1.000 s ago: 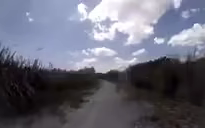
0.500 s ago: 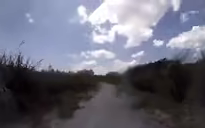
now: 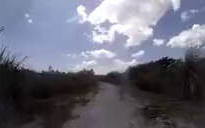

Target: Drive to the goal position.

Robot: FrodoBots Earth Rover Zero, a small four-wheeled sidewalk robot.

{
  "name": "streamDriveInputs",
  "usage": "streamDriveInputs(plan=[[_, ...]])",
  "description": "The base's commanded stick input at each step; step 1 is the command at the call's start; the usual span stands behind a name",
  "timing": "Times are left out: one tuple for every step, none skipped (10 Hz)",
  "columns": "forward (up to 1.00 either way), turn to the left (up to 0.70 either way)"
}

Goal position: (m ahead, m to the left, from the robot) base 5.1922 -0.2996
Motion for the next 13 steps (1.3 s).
streamDriveInputs(plan=[[0.85,0.00],[0.85,0.00],[0.85,0.00],[0.85,0.00],[0.85,0.00],[0.85,-0.33],[0.85,-0.10],[0.85,0.00],[0.85,0.00],[0.85,-0.02],[0.85,-0.34],[0.85,-0.33],[0.85,-0.06]])
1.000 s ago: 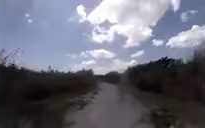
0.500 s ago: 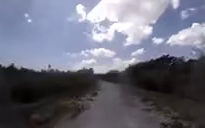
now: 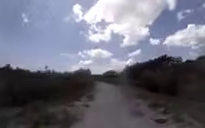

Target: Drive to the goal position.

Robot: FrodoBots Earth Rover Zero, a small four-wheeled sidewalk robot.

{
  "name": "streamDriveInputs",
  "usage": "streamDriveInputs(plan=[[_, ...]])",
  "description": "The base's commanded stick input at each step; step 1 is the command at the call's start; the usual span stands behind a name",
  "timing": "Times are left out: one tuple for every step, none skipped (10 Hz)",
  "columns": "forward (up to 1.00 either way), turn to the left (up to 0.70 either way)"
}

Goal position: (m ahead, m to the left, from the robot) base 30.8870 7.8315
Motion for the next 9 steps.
streamDriveInputs(plan=[[0.85,0.00],[0.85,0.00],[0.85,0.00],[0.85,0.00],[0.85,0.00],[0.85,0.00],[0.85,0.00],[0.85,0.00],[0.85,0.00]])
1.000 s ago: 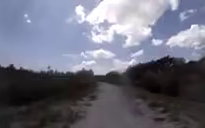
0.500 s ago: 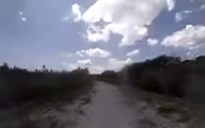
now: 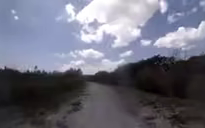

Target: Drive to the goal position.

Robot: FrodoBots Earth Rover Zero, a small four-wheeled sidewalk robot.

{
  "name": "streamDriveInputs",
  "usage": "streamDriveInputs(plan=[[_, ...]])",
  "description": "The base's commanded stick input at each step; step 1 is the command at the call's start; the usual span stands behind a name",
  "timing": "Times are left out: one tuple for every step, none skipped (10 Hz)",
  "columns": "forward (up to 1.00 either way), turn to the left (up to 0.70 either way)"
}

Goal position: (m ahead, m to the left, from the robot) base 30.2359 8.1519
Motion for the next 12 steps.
streamDriveInputs(plan=[[0.85,0.00],[0.85,0.00],[0.85,0.00],[0.85,0.00],[0.85,0.00],[0.85,0.00],[0.85,0.00],[0.85,0.00],[0.85,0.00],[0.85,0.00],[0.85,0.00],[0.85,0.00]])
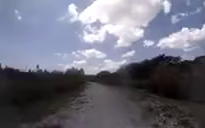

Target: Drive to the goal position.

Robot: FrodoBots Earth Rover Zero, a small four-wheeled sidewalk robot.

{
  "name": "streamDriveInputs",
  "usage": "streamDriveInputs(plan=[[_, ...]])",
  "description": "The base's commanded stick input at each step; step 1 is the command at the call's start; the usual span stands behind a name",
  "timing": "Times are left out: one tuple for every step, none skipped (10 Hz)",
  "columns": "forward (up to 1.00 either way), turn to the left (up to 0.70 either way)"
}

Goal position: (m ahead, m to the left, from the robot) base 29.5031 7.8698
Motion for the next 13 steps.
streamDriveInputs(plan=[[0.85,0.00],[0.85,0.00],[0.85,0.00],[0.85,0.00],[0.85,0.00],[0.85,0.00],[0.85,0.00],[0.85,0.00],[0.85,0.00],[0.85,0.00],[0.85,0.00],[0.85,0.00],[0.85,0.00]])
